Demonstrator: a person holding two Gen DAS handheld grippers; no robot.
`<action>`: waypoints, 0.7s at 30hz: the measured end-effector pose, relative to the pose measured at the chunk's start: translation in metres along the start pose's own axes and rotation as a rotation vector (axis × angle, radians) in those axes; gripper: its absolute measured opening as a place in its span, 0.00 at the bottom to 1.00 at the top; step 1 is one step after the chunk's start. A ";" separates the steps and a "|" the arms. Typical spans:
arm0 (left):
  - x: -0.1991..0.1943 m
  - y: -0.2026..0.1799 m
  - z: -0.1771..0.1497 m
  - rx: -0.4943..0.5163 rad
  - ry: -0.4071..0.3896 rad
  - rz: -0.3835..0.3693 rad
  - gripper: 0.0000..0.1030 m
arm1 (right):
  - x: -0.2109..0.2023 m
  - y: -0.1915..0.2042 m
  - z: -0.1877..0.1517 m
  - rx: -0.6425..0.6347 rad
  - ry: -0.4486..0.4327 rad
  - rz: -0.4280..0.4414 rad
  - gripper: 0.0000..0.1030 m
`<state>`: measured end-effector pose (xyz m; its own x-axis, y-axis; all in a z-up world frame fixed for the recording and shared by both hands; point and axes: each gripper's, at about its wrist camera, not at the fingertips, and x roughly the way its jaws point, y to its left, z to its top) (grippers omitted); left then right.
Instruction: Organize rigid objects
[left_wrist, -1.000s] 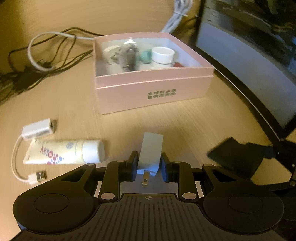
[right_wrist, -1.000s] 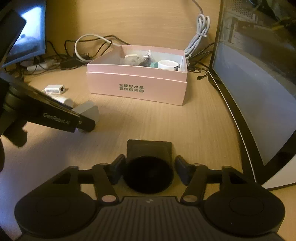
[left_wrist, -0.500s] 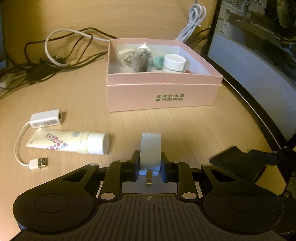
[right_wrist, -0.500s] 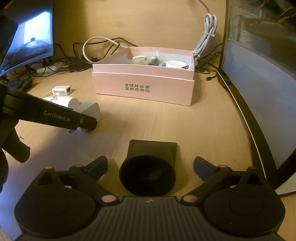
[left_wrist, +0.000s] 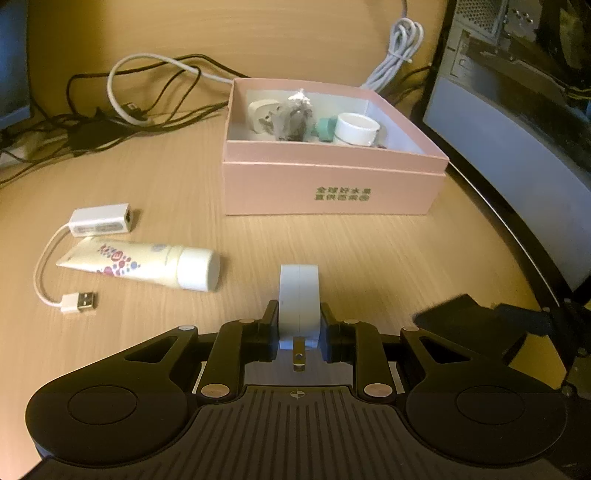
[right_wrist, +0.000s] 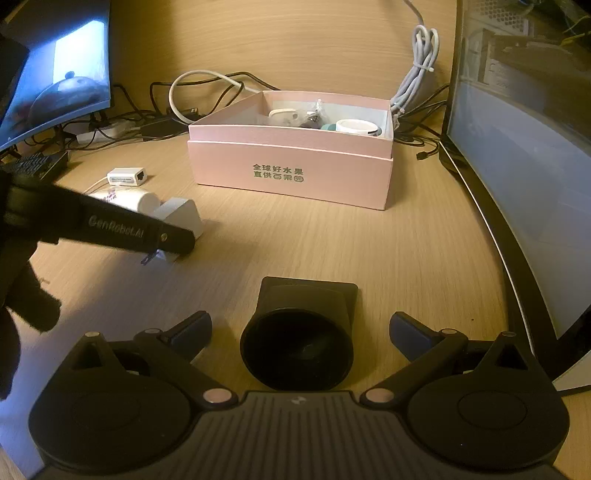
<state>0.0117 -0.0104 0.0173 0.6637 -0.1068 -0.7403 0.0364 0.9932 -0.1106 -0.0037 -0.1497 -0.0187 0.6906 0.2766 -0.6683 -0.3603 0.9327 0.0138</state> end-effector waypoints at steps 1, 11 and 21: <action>-0.001 -0.001 -0.001 0.010 0.000 0.000 0.24 | 0.000 0.000 0.000 0.000 0.000 0.002 1.00; -0.008 0.002 -0.013 0.010 -0.034 -0.022 0.24 | -0.001 -0.001 0.002 -0.017 0.024 0.018 1.00; -0.016 0.006 -0.016 -0.017 0.002 -0.028 0.23 | -0.007 -0.006 0.004 -0.030 0.057 0.035 0.97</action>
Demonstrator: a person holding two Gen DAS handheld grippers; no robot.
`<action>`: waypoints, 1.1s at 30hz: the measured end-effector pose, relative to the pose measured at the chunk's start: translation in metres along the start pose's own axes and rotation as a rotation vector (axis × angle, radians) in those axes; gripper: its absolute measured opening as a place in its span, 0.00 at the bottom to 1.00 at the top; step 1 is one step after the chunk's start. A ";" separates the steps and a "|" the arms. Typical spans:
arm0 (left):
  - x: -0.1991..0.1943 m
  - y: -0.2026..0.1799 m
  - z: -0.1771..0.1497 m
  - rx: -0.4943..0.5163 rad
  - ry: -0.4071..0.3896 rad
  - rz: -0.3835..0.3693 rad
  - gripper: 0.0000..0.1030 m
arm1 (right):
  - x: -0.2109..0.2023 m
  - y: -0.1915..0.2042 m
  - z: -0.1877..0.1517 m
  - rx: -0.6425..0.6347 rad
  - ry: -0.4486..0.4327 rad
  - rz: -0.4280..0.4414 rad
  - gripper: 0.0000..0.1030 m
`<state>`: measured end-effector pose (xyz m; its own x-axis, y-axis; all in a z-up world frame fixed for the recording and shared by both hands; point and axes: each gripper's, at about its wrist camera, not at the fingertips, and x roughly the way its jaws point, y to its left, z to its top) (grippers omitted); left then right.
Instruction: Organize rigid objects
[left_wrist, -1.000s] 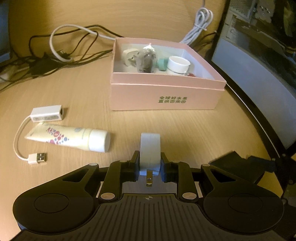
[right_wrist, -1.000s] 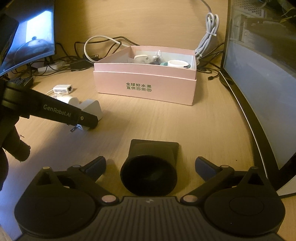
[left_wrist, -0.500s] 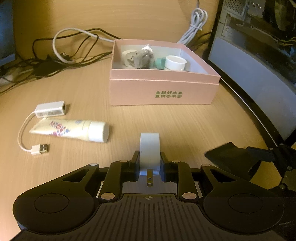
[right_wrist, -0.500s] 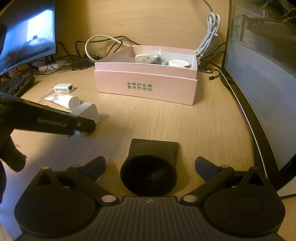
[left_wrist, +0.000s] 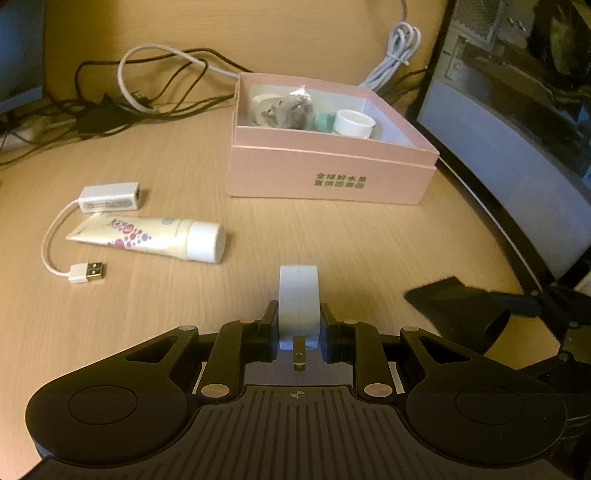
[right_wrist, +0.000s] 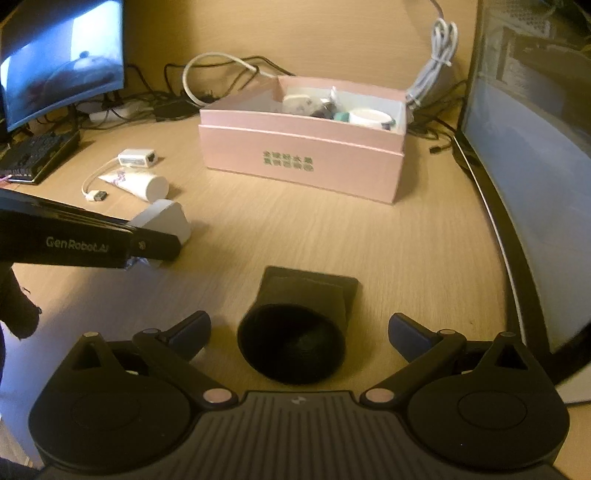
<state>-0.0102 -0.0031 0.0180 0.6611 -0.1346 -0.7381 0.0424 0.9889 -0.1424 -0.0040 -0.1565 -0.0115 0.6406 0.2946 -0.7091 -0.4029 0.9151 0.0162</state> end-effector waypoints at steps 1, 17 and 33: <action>-0.001 -0.001 -0.001 0.013 0.001 0.002 0.23 | -0.001 0.000 -0.004 -0.012 -0.020 -0.003 0.97; 0.000 -0.018 -0.004 0.127 0.011 0.037 0.24 | -0.005 0.002 -0.006 0.038 -0.101 0.007 0.73; -0.019 -0.007 -0.022 0.156 -0.032 -0.040 0.23 | -0.054 -0.003 0.011 0.082 -0.110 -0.041 0.52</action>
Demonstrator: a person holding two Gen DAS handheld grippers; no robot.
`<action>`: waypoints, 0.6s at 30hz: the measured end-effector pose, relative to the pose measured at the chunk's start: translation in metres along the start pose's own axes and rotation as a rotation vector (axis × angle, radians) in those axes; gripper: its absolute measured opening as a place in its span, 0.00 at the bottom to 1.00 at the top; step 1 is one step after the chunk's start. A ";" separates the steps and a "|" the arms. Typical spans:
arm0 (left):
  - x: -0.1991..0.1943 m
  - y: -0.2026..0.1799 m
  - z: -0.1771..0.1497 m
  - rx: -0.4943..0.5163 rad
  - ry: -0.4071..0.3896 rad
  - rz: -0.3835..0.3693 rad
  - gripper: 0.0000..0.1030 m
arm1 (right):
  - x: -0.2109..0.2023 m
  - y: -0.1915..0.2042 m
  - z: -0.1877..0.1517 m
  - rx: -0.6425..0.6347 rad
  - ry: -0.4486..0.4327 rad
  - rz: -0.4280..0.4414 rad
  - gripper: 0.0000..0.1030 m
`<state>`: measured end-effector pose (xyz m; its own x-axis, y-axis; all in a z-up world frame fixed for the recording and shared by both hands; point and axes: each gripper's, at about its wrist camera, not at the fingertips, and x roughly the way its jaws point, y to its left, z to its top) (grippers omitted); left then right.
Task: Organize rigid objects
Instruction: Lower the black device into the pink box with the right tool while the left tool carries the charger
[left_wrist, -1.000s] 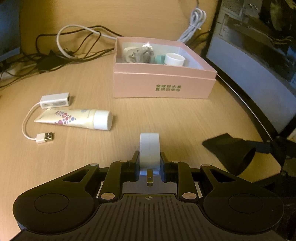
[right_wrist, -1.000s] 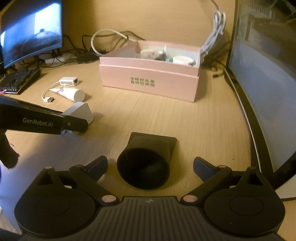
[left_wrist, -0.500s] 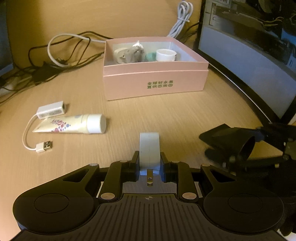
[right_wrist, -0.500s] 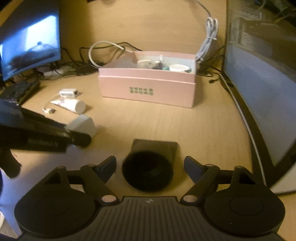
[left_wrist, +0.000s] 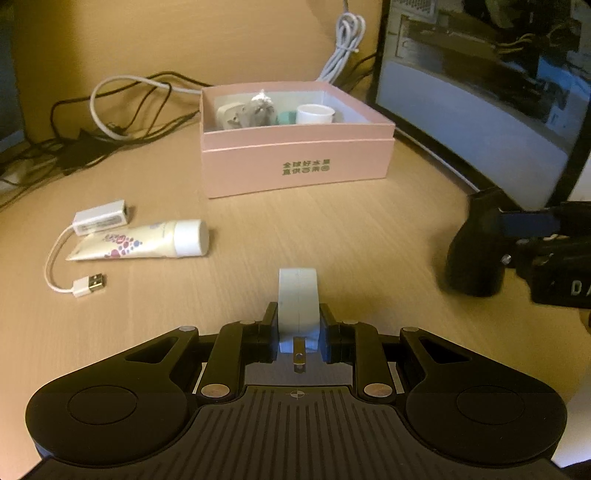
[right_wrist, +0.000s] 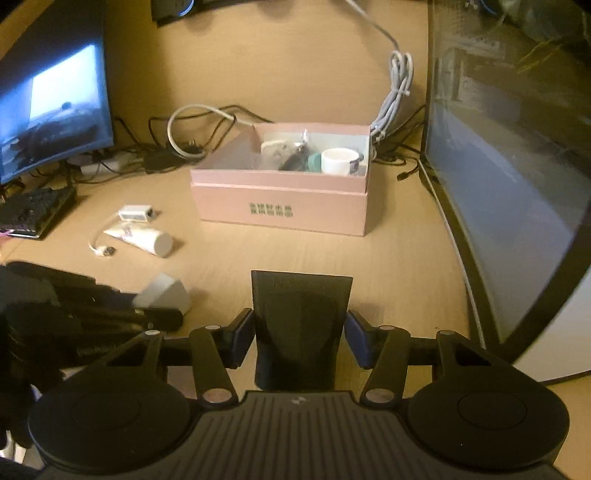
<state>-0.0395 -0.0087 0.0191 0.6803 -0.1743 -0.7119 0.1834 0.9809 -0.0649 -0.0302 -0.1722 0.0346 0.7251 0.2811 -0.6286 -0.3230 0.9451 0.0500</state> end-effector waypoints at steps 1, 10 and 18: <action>-0.004 0.000 0.000 -0.008 -0.013 -0.018 0.23 | -0.006 0.000 -0.001 -0.004 -0.009 -0.013 0.52; -0.044 -0.016 0.059 -0.023 -0.209 -0.084 0.23 | -0.033 -0.003 -0.010 -0.017 -0.034 -0.016 0.51; -0.034 0.008 0.196 -0.141 -0.389 -0.129 0.24 | -0.055 0.007 0.011 -0.013 -0.161 -0.014 0.51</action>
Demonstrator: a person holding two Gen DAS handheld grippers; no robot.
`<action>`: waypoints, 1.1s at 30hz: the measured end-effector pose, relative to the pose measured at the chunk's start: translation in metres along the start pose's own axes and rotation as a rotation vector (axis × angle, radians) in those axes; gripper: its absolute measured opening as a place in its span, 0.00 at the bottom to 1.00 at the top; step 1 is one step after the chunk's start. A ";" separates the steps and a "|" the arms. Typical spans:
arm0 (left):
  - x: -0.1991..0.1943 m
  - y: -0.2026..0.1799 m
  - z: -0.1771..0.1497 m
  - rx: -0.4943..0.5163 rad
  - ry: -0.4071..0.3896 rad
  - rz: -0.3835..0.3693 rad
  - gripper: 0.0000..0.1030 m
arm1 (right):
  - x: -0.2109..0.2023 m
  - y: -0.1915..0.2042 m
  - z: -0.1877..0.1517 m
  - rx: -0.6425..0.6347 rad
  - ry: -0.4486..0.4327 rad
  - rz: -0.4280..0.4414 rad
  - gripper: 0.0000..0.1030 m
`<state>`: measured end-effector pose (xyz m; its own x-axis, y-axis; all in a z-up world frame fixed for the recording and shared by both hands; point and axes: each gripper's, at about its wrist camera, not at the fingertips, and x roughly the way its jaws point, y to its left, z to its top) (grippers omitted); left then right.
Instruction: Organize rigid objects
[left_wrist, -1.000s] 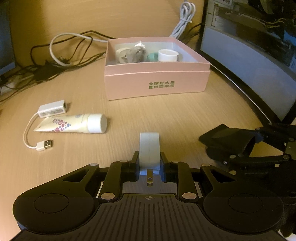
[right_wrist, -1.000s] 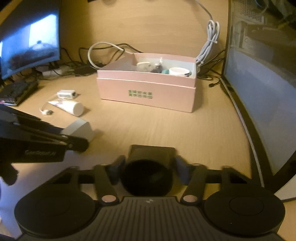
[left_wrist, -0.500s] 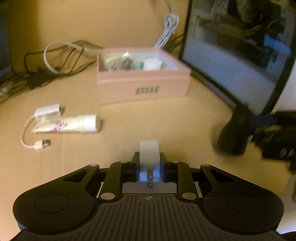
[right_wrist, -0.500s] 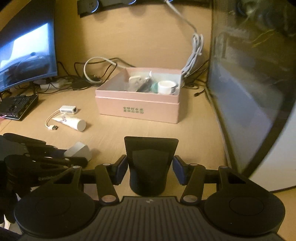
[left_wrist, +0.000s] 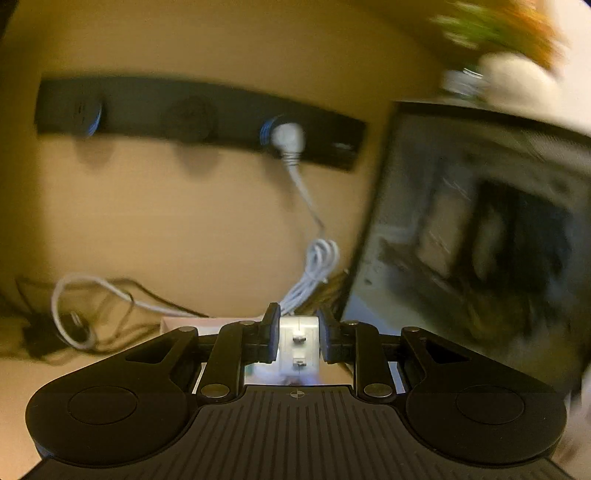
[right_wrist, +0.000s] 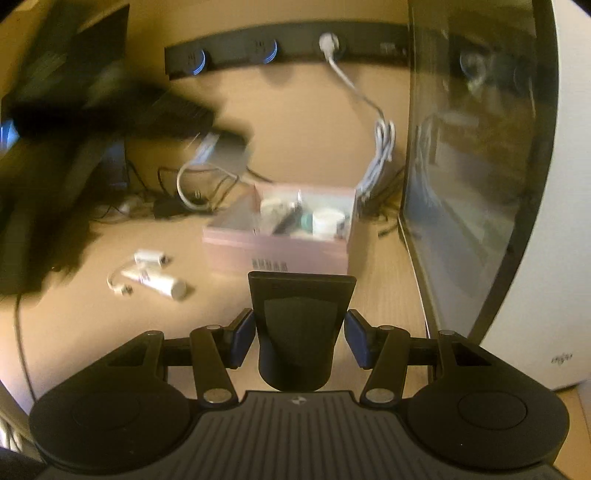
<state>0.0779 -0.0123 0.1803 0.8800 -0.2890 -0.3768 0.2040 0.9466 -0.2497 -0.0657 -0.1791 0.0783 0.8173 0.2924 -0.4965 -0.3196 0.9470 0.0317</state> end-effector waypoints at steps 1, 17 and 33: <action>0.008 0.006 0.005 -0.039 0.014 0.011 0.24 | 0.001 0.002 0.001 -0.003 -0.002 -0.001 0.51; -0.058 0.068 -0.152 -0.219 0.354 0.186 0.24 | 0.059 0.008 0.056 -0.074 0.019 0.008 0.51; -0.129 0.173 -0.178 -0.449 0.349 0.411 0.24 | 0.183 0.043 0.119 -0.020 0.152 0.328 0.67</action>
<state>-0.0766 0.1630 0.0274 0.6436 -0.0201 -0.7651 -0.3791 0.8601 -0.3415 0.1266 -0.0691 0.0919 0.5898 0.5557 -0.5859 -0.5634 0.8030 0.1945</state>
